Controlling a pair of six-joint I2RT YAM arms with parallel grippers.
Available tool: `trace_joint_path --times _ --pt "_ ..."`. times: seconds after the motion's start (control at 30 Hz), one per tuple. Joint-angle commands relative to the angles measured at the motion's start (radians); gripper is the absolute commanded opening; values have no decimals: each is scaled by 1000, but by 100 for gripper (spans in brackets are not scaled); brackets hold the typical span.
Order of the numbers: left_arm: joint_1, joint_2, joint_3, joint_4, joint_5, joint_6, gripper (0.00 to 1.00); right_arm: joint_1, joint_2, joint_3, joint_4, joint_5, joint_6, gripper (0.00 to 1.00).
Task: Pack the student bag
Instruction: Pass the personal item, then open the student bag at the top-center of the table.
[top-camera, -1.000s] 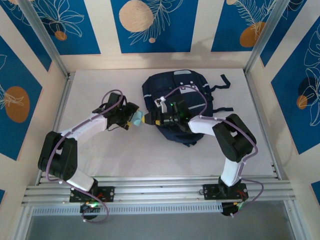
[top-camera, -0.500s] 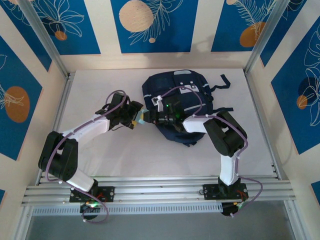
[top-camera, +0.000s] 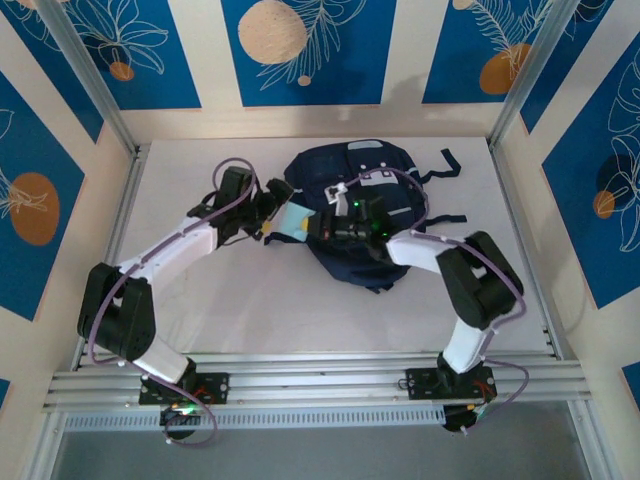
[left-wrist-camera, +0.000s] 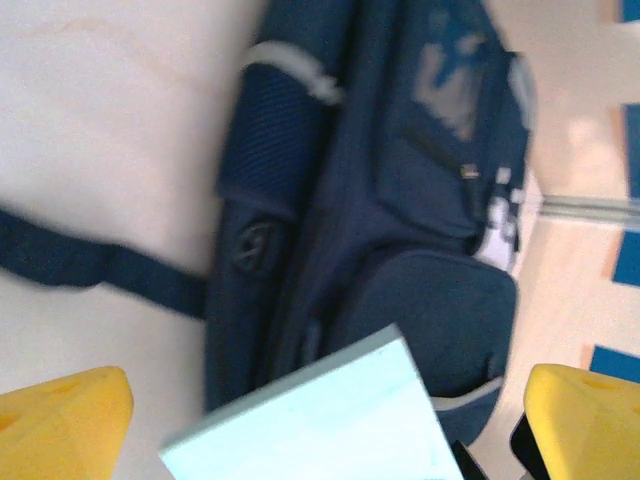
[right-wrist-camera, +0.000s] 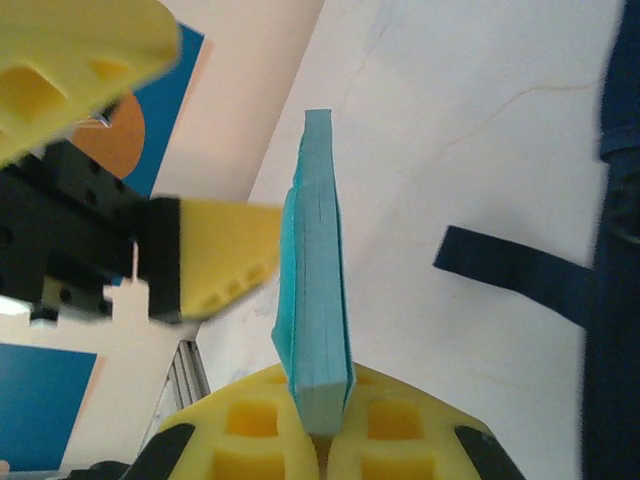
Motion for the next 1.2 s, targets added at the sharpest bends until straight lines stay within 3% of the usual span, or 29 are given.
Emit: trace_joint_path --times 0.0,0.17,0.3,0.57,0.77,1.0,1.07,1.17 --pt "-19 43 114 -39 4 285 100 -63 -138 -19 -246 42 -62 0" --pt "-80 178 271 -114 95 525 100 -232 -290 -17 -566 109 -101 0" --pt "-156 291 388 -158 135 676 95 -377 -388 -30 -687 117 -120 0" --pt "-338 489 632 -308 -58 1026 87 -641 -529 -70 -787 106 -109 0" --pt "-418 608 759 -415 -119 1225 87 -751 -575 -101 -794 38 -91 0" --pt "-440 702 825 -444 -171 1335 85 -775 -623 -135 -805 25 -83 0" --pt "-439 721 838 -440 -221 1353 79 -779 -637 -145 -807 24 -82 0" --pt "-439 737 858 -440 -260 1380 45 -783 -656 -161 -807 13 -77 0"
